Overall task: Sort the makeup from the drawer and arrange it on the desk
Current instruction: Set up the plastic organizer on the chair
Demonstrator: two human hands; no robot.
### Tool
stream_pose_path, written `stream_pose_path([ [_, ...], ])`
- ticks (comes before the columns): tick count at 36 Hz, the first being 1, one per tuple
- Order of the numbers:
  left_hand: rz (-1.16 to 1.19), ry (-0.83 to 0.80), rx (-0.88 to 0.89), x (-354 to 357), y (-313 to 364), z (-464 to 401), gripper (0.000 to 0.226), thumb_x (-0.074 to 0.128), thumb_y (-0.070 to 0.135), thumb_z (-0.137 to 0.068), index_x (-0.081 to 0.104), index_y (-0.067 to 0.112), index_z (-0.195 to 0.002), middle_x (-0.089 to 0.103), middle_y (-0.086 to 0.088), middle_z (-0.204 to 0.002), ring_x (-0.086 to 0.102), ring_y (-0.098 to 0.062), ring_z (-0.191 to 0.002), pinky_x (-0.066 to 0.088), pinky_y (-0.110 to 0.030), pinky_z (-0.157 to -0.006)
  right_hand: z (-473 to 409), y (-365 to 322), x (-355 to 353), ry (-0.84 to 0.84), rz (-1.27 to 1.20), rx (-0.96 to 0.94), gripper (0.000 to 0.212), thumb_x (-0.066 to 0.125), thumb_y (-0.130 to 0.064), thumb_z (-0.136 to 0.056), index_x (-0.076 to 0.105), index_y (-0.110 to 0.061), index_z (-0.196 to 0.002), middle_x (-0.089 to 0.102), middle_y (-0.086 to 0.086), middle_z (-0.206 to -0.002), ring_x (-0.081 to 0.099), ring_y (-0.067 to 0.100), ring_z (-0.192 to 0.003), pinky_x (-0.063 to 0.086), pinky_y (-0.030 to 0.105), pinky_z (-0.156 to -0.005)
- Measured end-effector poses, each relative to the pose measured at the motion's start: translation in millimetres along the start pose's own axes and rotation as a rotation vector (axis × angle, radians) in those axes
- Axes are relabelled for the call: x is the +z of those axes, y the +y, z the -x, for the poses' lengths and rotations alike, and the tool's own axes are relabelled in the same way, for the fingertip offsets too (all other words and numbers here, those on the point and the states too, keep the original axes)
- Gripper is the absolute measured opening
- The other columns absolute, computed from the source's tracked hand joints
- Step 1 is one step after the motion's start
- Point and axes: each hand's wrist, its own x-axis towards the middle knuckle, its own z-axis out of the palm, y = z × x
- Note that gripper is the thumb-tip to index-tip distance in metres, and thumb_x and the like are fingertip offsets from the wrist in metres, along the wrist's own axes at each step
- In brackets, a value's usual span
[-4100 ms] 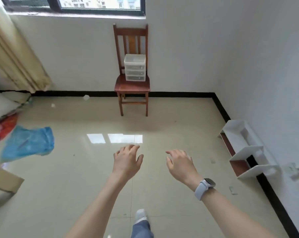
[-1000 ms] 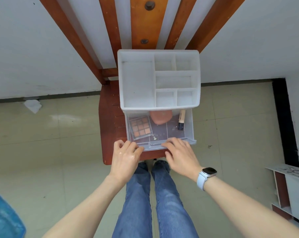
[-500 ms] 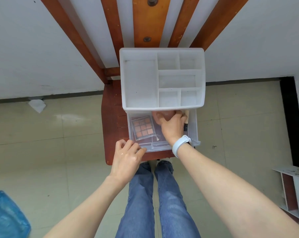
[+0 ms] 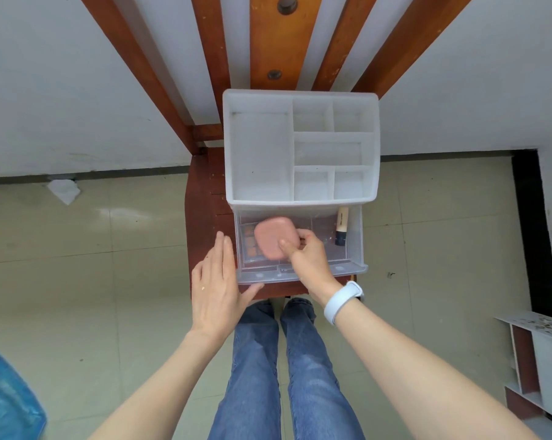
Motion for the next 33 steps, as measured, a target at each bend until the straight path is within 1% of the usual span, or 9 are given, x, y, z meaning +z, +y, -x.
stream_pose_path([
  [2, 0.037, -0.046, -0.021, -0.6, 0.3, 0.2, 0.095, 0.079, 0.051, -0.063, 0.044, -0.006, -0.131, 0.067, -0.015, -0.106, 0.064, -0.028, -0.097, 0.048, -0.04, -0.081, -0.7, -4.2, 11.0, -0.016, 0.042, 0.02, 0.028, 0.058, -0.021, -0.09, 0.047, -0.013, -0.114, 0.054, 0.005, -0.113, 0.052, 0.016, -0.1, 0.039, 0.024, -0.079],
  [4, 0.046, -0.074, -0.013, -1.6, 1.1, 1.2, 0.086, 0.077, 0.051, -0.066, 0.051, -0.003, -0.127, 0.071, -0.007, -0.086, 0.066, -0.026, -0.089, 0.047, -0.038, -0.078, 1.0, -5.0, 21.1, -0.031, 0.068, 0.027, 0.026, 0.06, -0.024, -0.089, 0.045, -0.017, -0.109, 0.053, 0.007, -0.116, 0.052, 0.018, -0.101, 0.039, 0.026, -0.08],
  [11, 0.033, -0.081, -0.024, -4.5, 3.3, 0.5, 0.074, 0.077, 0.049, -0.066, 0.058, 0.003, -0.12, 0.068, -0.003, -0.072, 0.064, -0.026, -0.078, 0.046, -0.038, -0.076, 2.3, -6.7, 27.4, -0.013, -0.011, 0.07, 0.04, 0.065, -0.022, -0.085, 0.034, -0.02, -0.11, 0.048, 0.009, -0.122, 0.05, 0.022, -0.111, 0.043, 0.03, -0.089],
  [15, 0.03, -0.093, -0.049, -7.0, 4.2, 0.5, 0.073, 0.077, 0.05, -0.066, 0.059, 0.003, -0.12, 0.068, -0.004, -0.072, 0.064, -0.026, -0.078, 0.046, -0.038, -0.077, 3.6, -10.6, 28.8, 0.003, -0.044, 0.047, 0.048, 0.069, -0.02, -0.082, 0.033, -0.022, -0.113, 0.046, 0.007, -0.123, 0.049, 0.021, -0.111, 0.042, 0.028, -0.087],
  [18, 0.028, -0.105, -0.063, -9.6, 5.3, 0.3, 0.074, 0.077, 0.05, -0.066, 0.059, 0.003, -0.12, 0.068, -0.004, -0.071, 0.064, -0.026, -0.076, 0.046, -0.037, -0.077, 6.8, -13.1, 28.7, -0.023, 0.018, 0.017, 0.055, 0.069, -0.022, -0.082, 0.039, -0.014, -0.127, 0.049, 0.006, -0.123, 0.05, 0.018, -0.108, 0.043, 0.029, -0.088],
  [23, 0.033, -0.121, -0.086, -12.4, 6.9, 2.3, 0.077, 0.078, 0.046, -0.067, 0.055, 0.0, -0.124, 0.07, -0.008, -0.079, 0.065, -0.027, -0.077, 0.046, -0.039, -0.079, 22.0, -8.8, 5.5, -0.072, 0.091, -0.052, 0.052, 0.067, -0.02, -0.085, 0.041, -0.012, -0.129, 0.052, -0.002, -0.112, 0.05, 0.011, -0.1, 0.039, 0.021, -0.081],
  [27, 0.066, -0.13, -0.132, -13.0, 9.0, 3.9, 0.076, 0.076, 0.041, -0.073, 0.049, 0.001, -0.131, 0.069, -0.009, -0.088, 0.064, -0.028, -0.083, 0.042, -0.041, -0.086, 40.4, 4.4, -39.4, 0.042, -0.103, -0.103, 0.037, 0.065, -0.013, -0.085, 0.045, -0.023, -0.115, 0.057, -0.012, -0.101, 0.055, -0.001, -0.09, 0.043, 0.005, -0.069],
  [31, 0.11, -0.116, -0.168, -14.4, 15.7, 7.6, 0.076, 0.075, 0.033, -0.076, 0.04, 0.001, -0.137, 0.064, -0.011, -0.107, 0.06, -0.029, -0.095, 0.042, -0.042, -0.087, 49.3, 12.4, -88.4, 0.267, -0.446, -0.053, 0.02, 0.061, -0.004, -0.085, 0.057, -0.016, -0.101, 0.064, 0.001, -0.093, 0.06, 0.014, -0.087, 0.048, 0.024, -0.077],
  [33, 0.141, -0.103, -0.183, -16.6, 19.7, 10.1, 0.076, 0.075, 0.026, -0.077, 0.038, 0.001, -0.138, 0.057, -0.016, -0.123, 0.056, -0.033, -0.107, 0.043, -0.045, -0.088, 47.3, 13.1, -106.7, 0.311, -0.616, -0.004, 0.016, 0.057, -0.002, -0.086, 0.057, -0.011, -0.099, 0.064, 0.004, -0.092, 0.061, 0.014, -0.085, 0.051, 0.025, -0.073],
])
